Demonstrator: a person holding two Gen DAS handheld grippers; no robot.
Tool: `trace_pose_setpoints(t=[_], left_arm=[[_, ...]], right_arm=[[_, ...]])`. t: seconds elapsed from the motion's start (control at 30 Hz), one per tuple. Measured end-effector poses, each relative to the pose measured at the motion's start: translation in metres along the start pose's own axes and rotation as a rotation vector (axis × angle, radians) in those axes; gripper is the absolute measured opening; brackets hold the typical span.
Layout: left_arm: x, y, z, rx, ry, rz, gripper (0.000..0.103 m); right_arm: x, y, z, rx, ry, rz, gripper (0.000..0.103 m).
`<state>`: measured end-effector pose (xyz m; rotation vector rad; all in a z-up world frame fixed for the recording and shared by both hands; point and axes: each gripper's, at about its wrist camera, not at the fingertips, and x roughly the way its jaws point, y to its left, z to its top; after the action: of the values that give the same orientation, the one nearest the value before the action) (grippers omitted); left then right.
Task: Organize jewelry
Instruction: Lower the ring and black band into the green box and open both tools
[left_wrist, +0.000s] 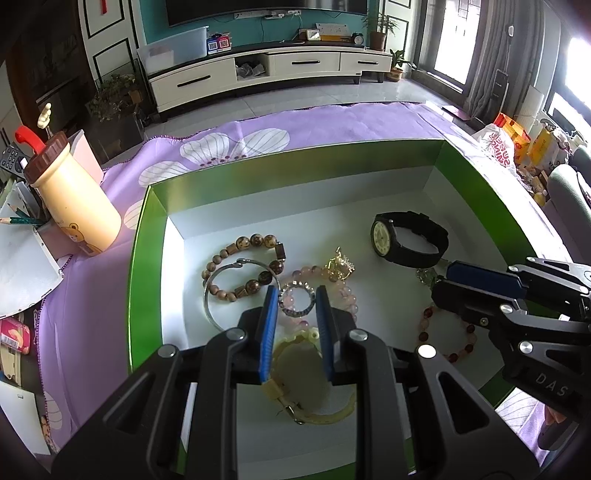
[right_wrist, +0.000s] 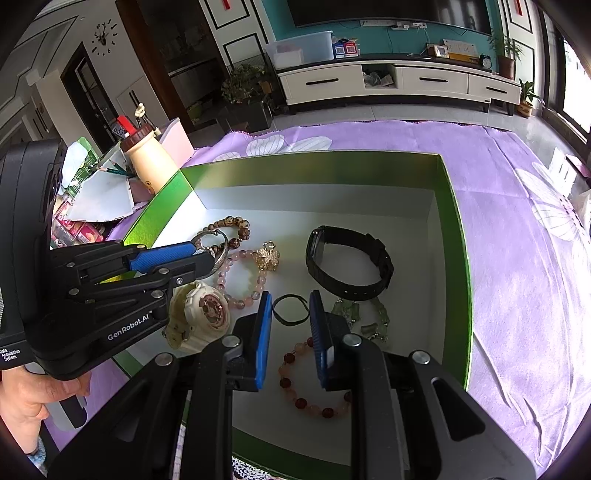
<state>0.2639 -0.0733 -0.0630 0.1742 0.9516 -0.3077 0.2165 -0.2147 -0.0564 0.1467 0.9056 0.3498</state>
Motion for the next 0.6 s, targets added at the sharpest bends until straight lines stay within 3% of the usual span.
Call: trace_pose_setpoints(t=[0.37,0.6], left_arm=[[0.0013,0.0004,-0.0019,-0.006,0.008,0.006,0.021],[-0.0012,0.0004,-0.0021,-0.013,0.000,0.009,0.033]], right_arm=[[0.0011,-0.0014,-0.0015,0.005,0.008,-0.002,0.021],[-0.0016,-0.0016,-0.0023,0.007,0.003,-0.007,0.021]])
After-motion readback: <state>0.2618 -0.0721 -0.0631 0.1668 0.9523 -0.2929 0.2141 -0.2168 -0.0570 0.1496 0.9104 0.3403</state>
